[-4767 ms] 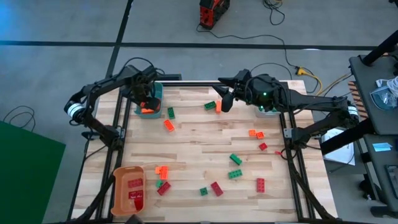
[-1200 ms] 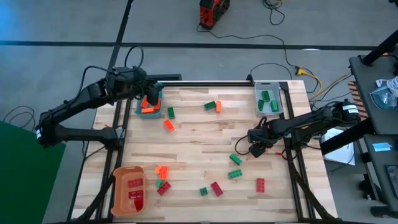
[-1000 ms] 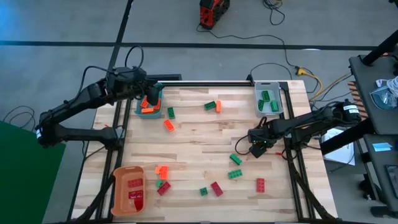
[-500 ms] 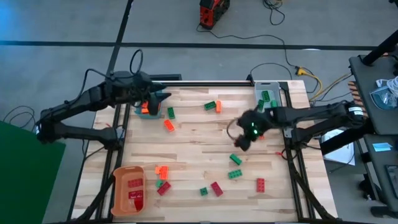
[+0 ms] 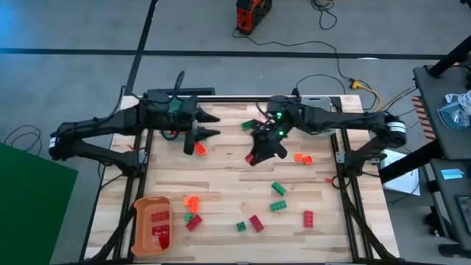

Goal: Sort blocks
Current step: Put the red game piece into the orange bin

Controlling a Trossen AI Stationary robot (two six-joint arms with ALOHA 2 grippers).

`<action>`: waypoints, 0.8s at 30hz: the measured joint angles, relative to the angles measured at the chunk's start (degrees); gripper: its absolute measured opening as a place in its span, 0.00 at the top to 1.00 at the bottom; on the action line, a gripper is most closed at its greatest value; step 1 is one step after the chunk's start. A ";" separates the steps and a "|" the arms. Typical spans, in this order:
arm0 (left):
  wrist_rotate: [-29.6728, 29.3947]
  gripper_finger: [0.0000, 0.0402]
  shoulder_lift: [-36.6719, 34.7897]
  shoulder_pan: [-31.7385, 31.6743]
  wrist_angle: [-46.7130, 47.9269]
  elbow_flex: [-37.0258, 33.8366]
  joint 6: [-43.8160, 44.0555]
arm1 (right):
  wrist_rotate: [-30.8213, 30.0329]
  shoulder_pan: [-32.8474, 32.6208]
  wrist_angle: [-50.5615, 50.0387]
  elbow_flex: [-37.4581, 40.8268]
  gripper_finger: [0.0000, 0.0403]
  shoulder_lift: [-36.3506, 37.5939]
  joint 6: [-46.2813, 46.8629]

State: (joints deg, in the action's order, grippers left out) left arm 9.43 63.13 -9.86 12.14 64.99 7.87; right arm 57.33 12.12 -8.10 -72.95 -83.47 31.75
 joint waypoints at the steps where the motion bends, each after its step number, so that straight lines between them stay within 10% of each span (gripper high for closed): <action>1: 0.78 0.51 0.67 0.36 -0.86 0.00 -0.30 | 2.41 -0.02 0.50 -1.98 0.67 -1.95 0.25; 9: 10.78 0.51 4.63 2.67 -6.76 0.02 0.46 | 14.73 -0.35 0.17 -13.88 0.67 -13.68 1.63; 24: 16.77 0.51 7.17 4.58 -5.74 0.02 -1.59 | 13.06 0.15 0.24 -18.80 0.67 -17.59 2.09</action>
State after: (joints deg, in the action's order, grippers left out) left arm 26.20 70.30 -5.28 6.40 65.01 6.28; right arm 70.39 12.27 -7.86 -91.74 -101.06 33.85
